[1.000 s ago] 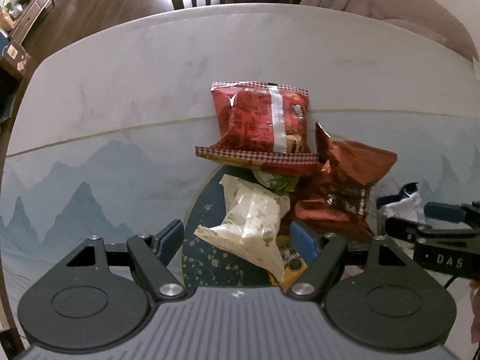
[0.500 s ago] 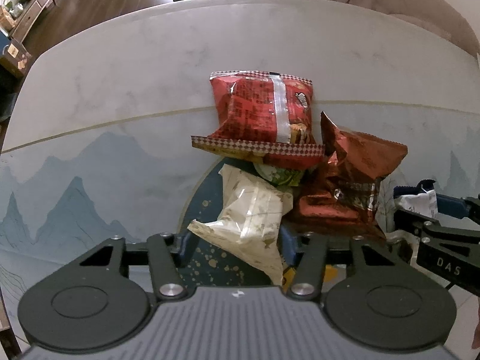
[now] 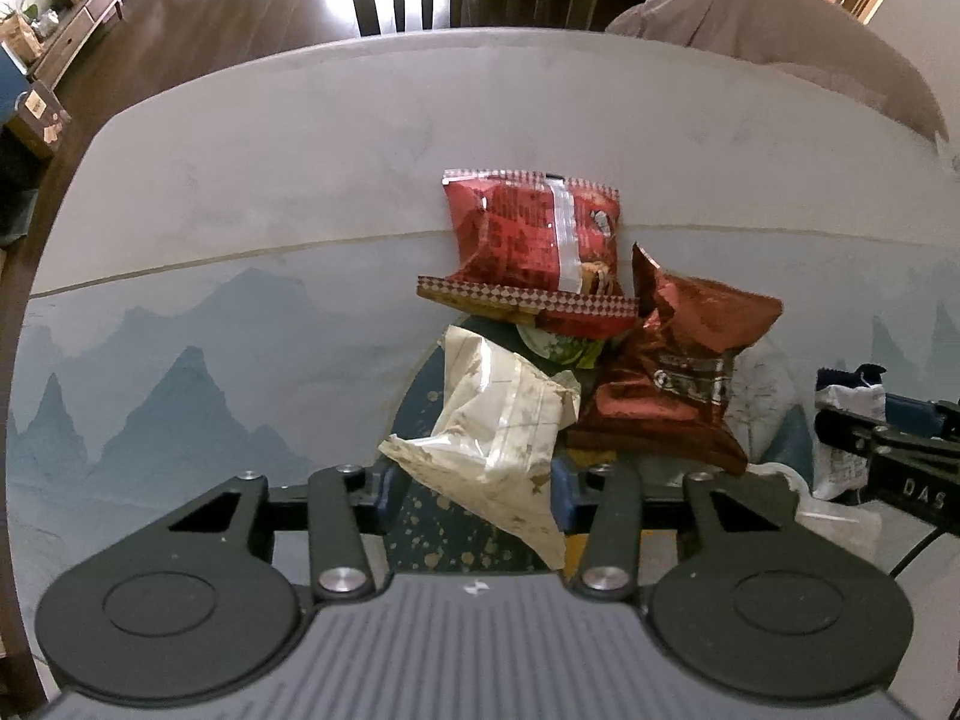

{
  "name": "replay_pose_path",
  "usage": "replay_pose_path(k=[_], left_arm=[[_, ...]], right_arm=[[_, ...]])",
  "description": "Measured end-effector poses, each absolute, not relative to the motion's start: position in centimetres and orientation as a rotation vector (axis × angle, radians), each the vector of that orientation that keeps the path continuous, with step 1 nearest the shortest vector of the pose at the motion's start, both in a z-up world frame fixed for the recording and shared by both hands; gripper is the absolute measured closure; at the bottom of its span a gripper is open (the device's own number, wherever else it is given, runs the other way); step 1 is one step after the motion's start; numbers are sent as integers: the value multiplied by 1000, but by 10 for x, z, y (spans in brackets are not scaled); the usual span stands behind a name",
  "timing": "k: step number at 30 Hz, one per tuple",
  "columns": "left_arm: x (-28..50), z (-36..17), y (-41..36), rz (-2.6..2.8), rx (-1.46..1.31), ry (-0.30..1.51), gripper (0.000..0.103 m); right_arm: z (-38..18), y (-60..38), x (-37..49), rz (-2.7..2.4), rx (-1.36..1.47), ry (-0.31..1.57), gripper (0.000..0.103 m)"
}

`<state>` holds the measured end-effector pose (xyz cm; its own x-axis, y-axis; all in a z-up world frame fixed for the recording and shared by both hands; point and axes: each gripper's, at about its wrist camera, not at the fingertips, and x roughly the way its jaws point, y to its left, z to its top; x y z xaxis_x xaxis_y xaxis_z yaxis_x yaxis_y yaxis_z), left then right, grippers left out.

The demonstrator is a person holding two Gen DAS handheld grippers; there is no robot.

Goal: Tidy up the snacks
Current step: 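Lift the cream bag and white packet and carry both over the box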

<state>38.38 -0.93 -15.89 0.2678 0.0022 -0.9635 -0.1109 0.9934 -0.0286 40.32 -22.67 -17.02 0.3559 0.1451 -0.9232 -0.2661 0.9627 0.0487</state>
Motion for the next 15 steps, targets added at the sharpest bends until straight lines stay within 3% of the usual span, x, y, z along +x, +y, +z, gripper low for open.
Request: replay_pose_path(k=[15], left_arm=[[332,-83,-3,37,-119,1192,58]], right_arm=[[-91,-245,358,308,-44,1089,58]])
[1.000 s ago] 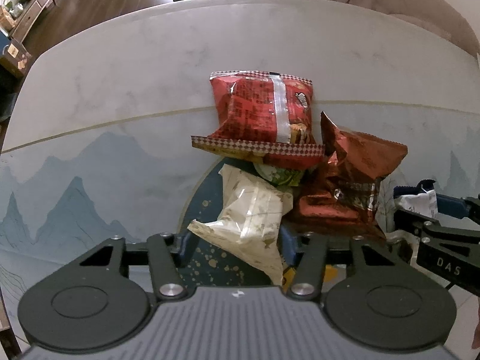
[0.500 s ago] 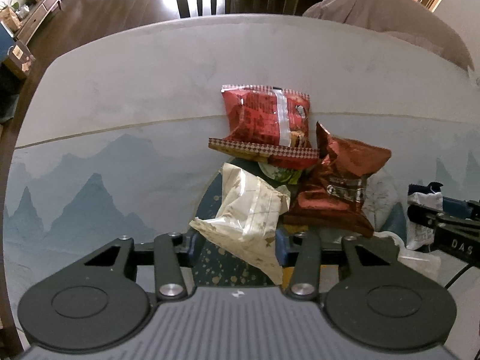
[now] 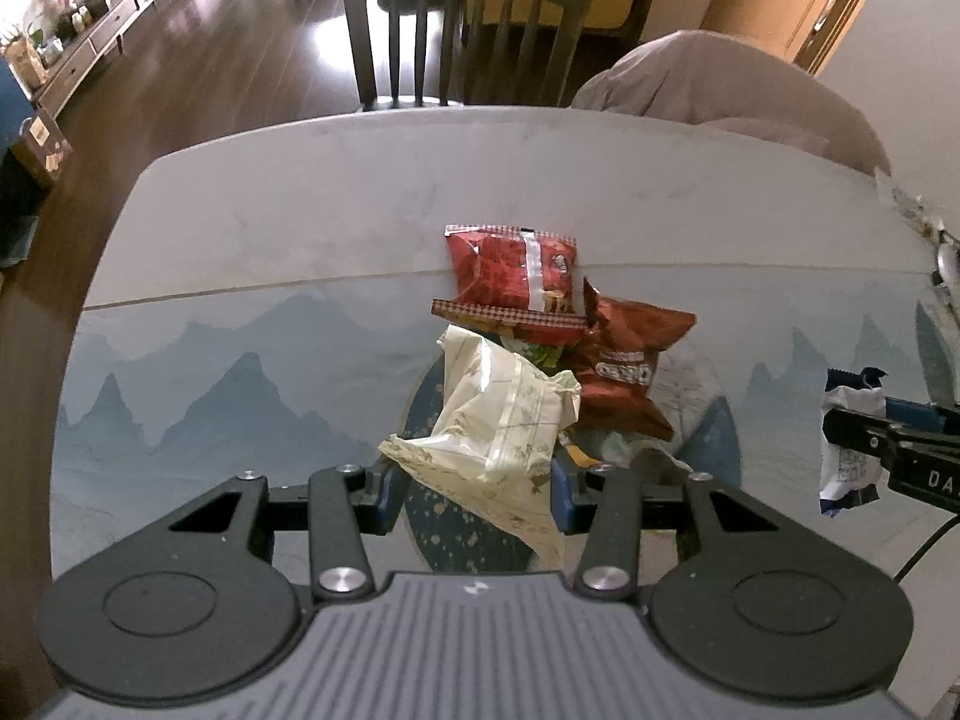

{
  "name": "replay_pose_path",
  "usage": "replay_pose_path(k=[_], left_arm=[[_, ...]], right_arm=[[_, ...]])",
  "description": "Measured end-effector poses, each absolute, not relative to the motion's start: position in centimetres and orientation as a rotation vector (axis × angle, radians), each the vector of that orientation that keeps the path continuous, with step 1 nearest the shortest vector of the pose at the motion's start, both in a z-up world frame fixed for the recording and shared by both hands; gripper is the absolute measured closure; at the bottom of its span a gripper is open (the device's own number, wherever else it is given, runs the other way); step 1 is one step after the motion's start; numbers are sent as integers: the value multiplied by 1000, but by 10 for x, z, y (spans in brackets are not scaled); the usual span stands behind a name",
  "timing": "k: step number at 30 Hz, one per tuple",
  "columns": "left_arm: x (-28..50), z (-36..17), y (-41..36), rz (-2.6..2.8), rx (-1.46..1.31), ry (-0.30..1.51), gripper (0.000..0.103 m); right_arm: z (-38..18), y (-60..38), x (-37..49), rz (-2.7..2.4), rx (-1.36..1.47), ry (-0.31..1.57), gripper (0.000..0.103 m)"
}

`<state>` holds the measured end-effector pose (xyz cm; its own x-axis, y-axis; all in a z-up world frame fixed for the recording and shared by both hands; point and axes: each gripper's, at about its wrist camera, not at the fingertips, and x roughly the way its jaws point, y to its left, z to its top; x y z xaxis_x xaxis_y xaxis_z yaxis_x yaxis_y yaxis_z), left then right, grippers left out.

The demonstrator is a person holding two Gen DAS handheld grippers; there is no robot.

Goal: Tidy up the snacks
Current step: 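Lift the cream bag and white packet and carry both over the box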

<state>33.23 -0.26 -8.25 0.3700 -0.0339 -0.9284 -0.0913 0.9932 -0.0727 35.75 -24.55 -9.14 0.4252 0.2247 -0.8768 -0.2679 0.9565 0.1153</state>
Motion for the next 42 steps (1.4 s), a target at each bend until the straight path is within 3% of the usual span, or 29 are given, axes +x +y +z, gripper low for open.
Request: replay_pose_path(k=[24,42], left_arm=[[190,9,8,-38,-81,1084,58],[99,-12,-3,-139,-48,1188,58]], right_arm=[[-13,-214,221,446,-56,1016,58],[-28,-199,141,490,-66,1074,58]])
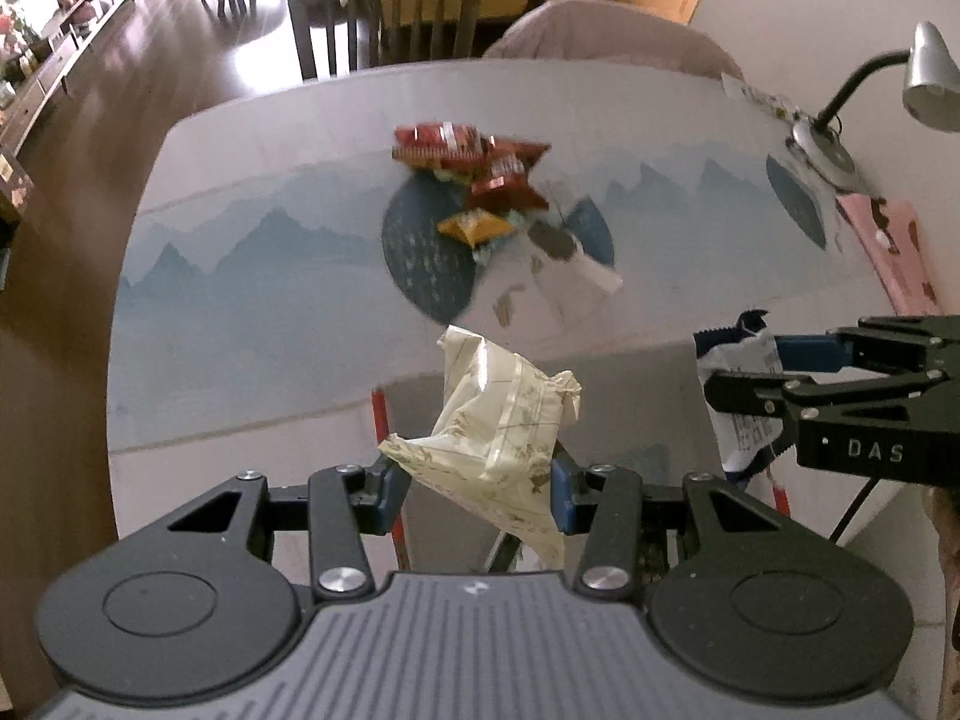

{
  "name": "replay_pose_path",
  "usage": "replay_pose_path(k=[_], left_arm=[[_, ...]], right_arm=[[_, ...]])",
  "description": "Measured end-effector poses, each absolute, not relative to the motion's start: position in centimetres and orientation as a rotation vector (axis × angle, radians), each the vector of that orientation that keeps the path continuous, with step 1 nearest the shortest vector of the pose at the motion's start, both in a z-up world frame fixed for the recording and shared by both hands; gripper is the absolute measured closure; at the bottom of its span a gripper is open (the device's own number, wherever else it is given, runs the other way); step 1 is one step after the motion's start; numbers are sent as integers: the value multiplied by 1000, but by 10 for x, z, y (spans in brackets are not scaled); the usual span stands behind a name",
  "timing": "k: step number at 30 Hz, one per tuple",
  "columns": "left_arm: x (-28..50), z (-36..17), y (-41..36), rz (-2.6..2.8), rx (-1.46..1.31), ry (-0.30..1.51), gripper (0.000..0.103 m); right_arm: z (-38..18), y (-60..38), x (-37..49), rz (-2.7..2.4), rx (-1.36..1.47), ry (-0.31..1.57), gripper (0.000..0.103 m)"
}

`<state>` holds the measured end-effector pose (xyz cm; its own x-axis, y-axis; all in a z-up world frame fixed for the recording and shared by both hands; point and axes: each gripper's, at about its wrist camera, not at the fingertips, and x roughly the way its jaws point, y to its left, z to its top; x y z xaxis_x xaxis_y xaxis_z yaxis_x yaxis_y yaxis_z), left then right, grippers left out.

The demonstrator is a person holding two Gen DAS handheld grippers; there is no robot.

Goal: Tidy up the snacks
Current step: 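Lift the cream bag and white packet and carry both over the box, then lower the cream bag and white packet into the box and open both tools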

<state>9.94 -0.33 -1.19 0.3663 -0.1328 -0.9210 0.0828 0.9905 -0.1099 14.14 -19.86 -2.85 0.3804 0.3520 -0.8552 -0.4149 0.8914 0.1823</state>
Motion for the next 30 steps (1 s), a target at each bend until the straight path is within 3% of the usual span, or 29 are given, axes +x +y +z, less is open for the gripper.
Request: replay_pose_path(k=[30], left_arm=[[74,-124,-36,-155,-16,1377,58]], right_arm=[[-137,-191,93,418,-129,1285,58]])
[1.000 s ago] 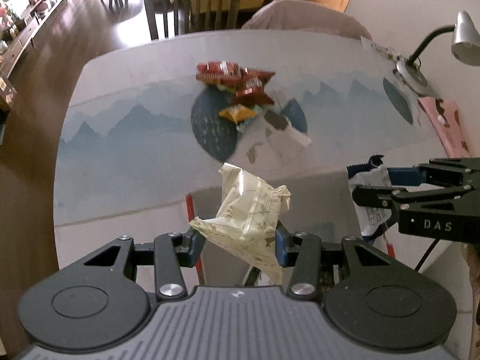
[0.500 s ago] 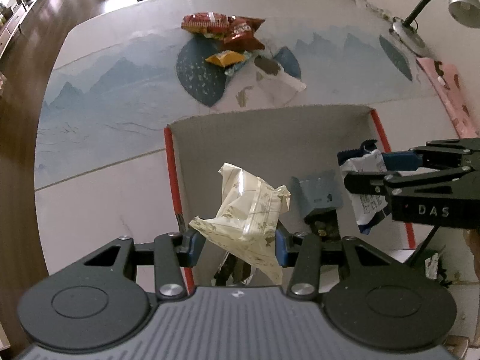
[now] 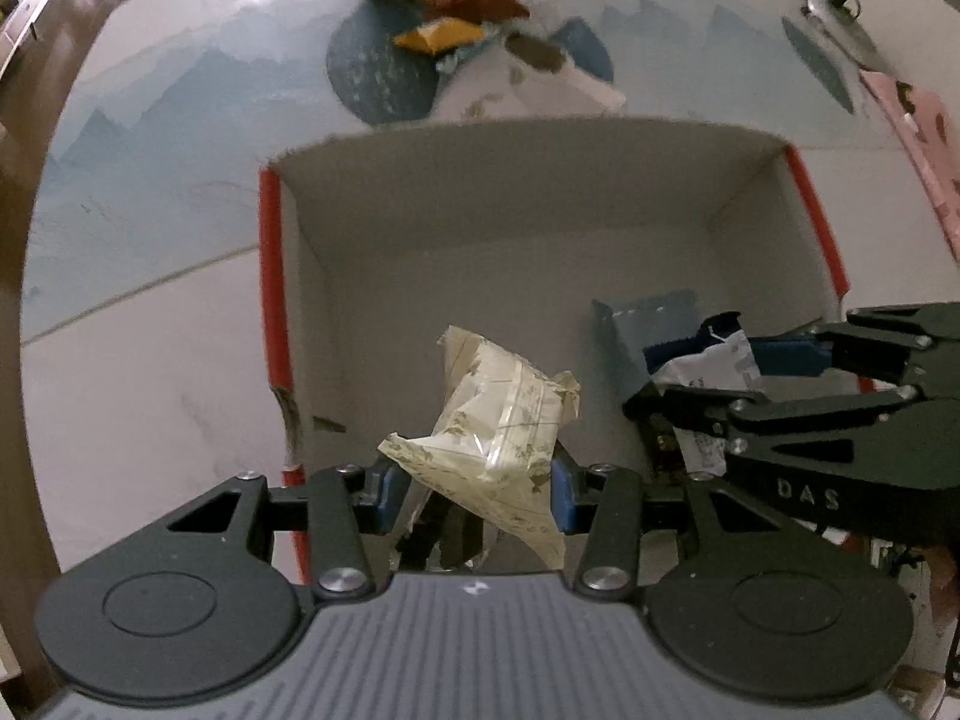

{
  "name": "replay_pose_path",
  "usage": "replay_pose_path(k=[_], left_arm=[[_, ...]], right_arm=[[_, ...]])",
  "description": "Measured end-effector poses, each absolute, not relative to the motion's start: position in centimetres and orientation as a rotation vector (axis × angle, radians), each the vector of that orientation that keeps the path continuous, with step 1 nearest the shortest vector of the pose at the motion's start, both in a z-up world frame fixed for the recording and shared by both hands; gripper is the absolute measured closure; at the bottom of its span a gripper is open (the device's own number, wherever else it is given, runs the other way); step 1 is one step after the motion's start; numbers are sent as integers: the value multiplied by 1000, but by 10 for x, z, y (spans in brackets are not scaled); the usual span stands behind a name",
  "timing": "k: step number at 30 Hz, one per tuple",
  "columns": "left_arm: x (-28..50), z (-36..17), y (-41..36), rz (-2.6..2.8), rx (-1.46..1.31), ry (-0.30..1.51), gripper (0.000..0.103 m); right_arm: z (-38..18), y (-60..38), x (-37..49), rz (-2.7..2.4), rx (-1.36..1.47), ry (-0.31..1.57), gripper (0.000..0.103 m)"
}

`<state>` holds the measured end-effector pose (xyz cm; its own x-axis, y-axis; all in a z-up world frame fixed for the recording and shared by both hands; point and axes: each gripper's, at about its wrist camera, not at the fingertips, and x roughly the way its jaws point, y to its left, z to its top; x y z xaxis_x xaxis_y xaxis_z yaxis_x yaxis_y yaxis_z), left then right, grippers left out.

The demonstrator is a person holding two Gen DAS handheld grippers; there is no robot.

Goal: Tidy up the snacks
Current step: 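Lower the cream bag and white packet into the box and open both tools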

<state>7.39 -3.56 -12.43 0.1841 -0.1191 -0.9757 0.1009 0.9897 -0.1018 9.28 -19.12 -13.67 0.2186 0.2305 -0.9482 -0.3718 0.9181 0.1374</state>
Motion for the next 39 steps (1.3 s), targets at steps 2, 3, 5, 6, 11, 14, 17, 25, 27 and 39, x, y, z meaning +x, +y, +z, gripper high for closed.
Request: replay_pose_path(k=[2,3,5,6,11,14,17,25,27,39], left_arm=[[77,-132,-38,-158,-6,1391,58],[78,-135,-39,-148,1,1396,58],[81,-142,-41,-140,13,1411,58],[83,-145,-41,-134,11,1420,58],[83,-148,-51,-144,56,1417,57],[81,-153,-54,-152,64,1439,57],[82,-158,-56,-153,64,1459,57],[82,-161,-52,-184,29,1456,56],[78,-160,-50,-196,24,1448,53],[58,-129,-51,-226,10,1354,44]], right_arm=[[-142,-192,91,416,-132,1294,58],[-145,-192,89,412,-137,1299,58],[-149,-191,89,408,-140,1310,58],[-152,-191,89,404,-141,1314,58],[-159,-190,89,398,-142,1329,58],[-160,-188,88,396,-152,1327,58],[-163,-188,88,388,-157,1330,58],[-164,-190,87,395,-146,1330,56],[-161,-191,85,400,-142,1325,56],[-128,-200,68,468,-143,1248,48]])
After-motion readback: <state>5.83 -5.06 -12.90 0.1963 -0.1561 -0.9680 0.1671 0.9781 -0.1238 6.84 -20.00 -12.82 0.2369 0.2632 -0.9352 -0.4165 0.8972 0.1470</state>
